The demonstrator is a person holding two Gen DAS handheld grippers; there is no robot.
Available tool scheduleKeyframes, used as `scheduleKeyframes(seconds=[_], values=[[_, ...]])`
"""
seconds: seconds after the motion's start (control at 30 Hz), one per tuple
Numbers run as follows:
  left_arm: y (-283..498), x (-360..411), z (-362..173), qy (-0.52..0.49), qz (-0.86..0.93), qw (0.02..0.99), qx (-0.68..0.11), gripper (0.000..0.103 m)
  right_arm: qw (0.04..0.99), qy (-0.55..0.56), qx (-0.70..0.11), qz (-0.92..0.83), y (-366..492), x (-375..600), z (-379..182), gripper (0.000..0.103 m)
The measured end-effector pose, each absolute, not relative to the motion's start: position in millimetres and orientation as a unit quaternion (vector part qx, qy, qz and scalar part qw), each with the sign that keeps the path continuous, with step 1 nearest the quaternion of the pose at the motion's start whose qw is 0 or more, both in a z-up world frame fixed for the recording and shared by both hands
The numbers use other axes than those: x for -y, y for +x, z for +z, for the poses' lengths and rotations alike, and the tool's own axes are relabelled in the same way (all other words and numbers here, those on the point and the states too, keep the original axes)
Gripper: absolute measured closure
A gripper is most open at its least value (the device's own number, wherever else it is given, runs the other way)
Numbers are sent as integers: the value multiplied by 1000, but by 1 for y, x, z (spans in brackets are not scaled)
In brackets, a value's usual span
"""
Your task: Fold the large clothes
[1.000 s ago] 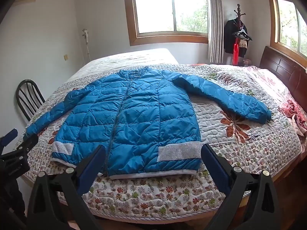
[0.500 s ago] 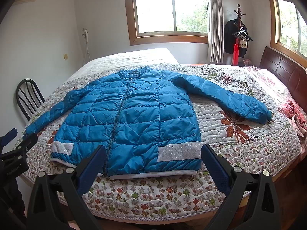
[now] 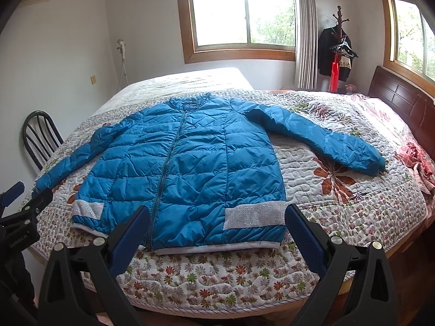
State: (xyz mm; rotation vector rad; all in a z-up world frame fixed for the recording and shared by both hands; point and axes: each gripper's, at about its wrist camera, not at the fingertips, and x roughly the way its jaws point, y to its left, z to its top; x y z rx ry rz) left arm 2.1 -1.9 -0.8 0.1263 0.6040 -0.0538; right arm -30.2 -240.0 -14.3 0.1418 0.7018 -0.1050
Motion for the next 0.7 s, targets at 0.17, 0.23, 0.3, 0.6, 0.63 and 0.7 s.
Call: scheduleKeyframes(seconds=[0.17,0.23,0.3,0.6,0.63,0.7], values=[[2,2,-1,61,-26,952,-297,3,935,67,-344,-51,-29,238,-16,4],[2,1,-1,61,-27,952,-297,3,935,67,-344,-51,-29,238,-16,4],[2,1,-1,61,-27,952,-297,3,935,67,-344,-51,-28,238,-16,4],[1,2,0,61,-27,952,-298,3,935,66,-345,-50,-27,236,-17,4],[1,2,0,61,-27,952,-298,3,935,65,-344,-50,-27,236,-17,4],[1,2,0,61,-27,952,-298,3,936,64,-343,-49,-27,235,-16,4]])
